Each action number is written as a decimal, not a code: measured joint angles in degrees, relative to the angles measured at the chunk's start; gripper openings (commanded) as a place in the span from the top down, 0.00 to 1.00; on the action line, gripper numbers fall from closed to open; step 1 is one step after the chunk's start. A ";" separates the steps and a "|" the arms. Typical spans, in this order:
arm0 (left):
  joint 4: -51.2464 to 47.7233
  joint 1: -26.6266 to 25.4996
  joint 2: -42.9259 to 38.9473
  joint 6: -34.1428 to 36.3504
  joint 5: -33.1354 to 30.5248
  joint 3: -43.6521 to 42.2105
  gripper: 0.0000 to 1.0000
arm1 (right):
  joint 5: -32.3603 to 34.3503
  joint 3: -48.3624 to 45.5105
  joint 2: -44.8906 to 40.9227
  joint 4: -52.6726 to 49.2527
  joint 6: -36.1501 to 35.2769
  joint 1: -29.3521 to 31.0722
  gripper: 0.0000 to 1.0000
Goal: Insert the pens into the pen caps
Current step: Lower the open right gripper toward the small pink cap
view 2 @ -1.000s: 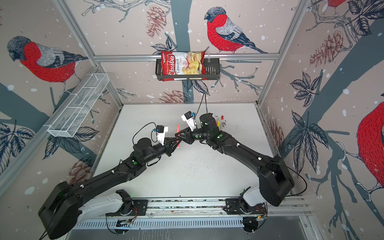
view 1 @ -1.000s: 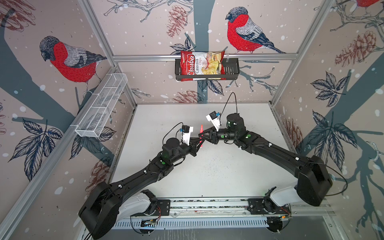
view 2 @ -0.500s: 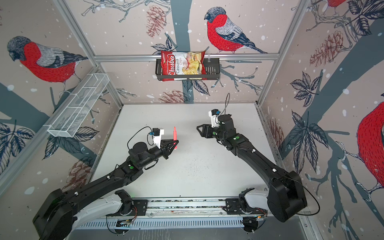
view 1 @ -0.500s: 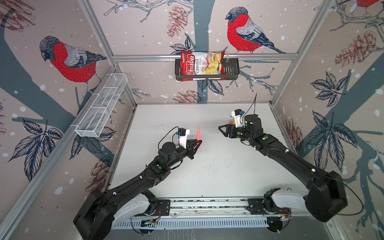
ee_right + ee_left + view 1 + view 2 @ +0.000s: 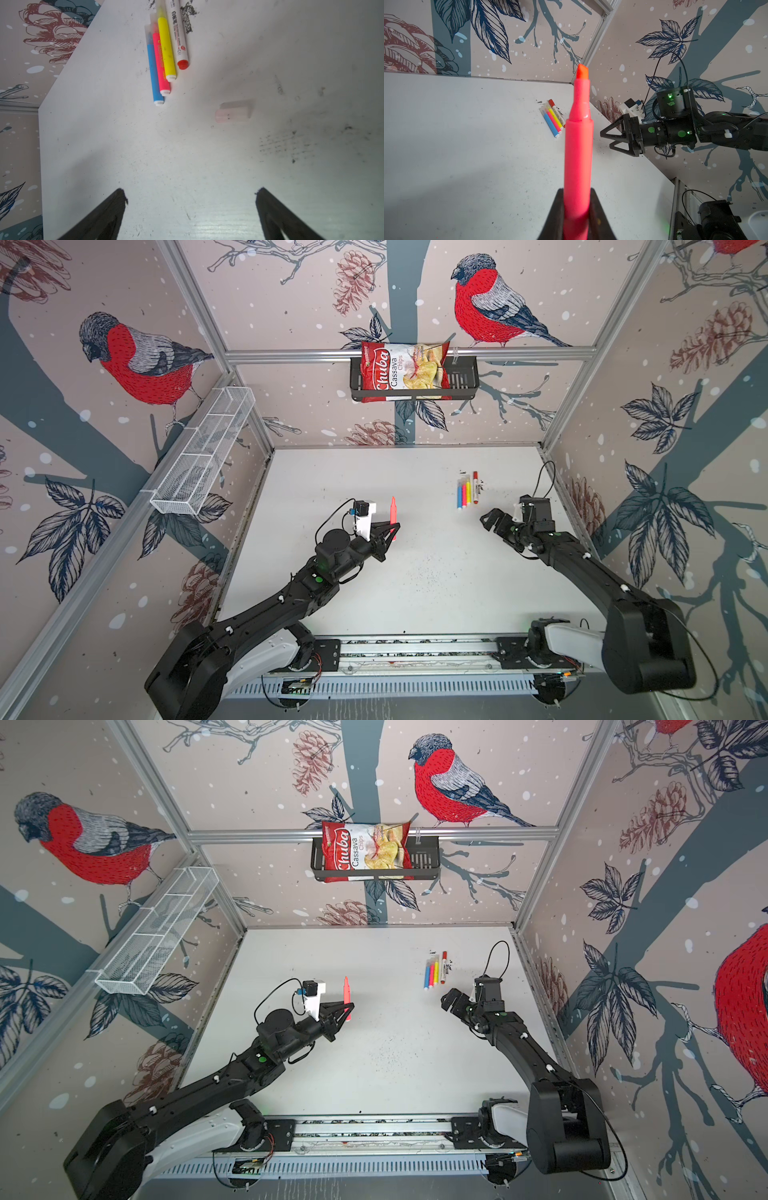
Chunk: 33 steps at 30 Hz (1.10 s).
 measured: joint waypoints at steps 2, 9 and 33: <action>0.00 0.00 -0.59 0.04 -0.13 -0.42 1.00 | -0.74 -0.07 1.88 0.96 0.02 -1.03 0.01; -0.07 0.00 -1.84 0.11 -1.27 -0.83 1.00 | -3.63 0.68 9.53 4.28 0.98 -1.55 0.01; -1.77 0.00 -4.02 1.18 -3.21 -1.20 1.00 | -8.81 10.51 27.28 16.96 1.22 -3.48 0.04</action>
